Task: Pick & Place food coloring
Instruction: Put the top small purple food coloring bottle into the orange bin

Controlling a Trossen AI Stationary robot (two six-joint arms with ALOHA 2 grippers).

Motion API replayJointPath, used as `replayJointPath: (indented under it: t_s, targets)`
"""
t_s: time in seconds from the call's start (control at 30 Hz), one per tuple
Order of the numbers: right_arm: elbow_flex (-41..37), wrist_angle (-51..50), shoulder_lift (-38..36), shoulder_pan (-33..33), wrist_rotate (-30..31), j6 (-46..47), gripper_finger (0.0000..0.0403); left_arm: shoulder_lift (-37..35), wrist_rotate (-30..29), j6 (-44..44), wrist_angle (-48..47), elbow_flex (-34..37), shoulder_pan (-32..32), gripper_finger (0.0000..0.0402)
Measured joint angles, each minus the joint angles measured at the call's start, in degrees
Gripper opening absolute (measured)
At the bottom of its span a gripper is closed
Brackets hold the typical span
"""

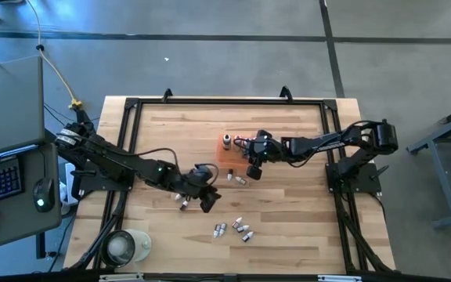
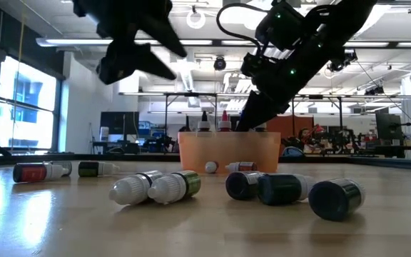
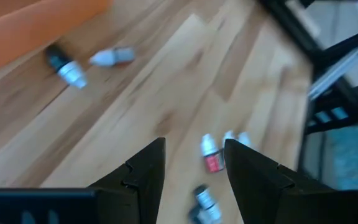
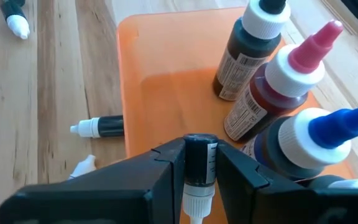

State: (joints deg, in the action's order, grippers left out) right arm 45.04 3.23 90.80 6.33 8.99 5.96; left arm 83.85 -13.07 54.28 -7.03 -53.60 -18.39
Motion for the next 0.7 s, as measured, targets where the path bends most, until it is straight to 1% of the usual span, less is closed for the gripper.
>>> replayJointPath:
  t_s: [0.23,0.33,0.43,0.5,0.6,0.7]
  targets:
    - [0.00,0.22,0.00,0.00,-0.72,1.26,0.0072,0.00,-0.02,-0.27,3.66,0.00,0.00,0.0163]
    - [0.00,0.79,0.00,0.00,-0.85,1.05,0.0072,0.03,-1.86,-4.17,4.77,0.00,0.56,0.0163]
    - [0.00,0.37,0.00,0.00,1.41,0.50,0.0072,0.04,-3.36,-4.74,6.24,0.01,1.67,0.0163]
    - [-0.02,-0.04,0.00,0.00,3.22,0.57,0.0072,0.03,-2.73,-5.74,6.72,0.02,2.89,0.0163]
    - [-0.02,-0.35,0.00,0.04,3.12,0.52,0.0072,0.04,-0.97,-6.45,6.70,0.02,4.63,0.0163]
    - [-0.02,0.12,0.00,0.00,3.55,0.19,0.0072,0.04,-0.95,-6.46,6.85,0.02,5.90,0.0163]
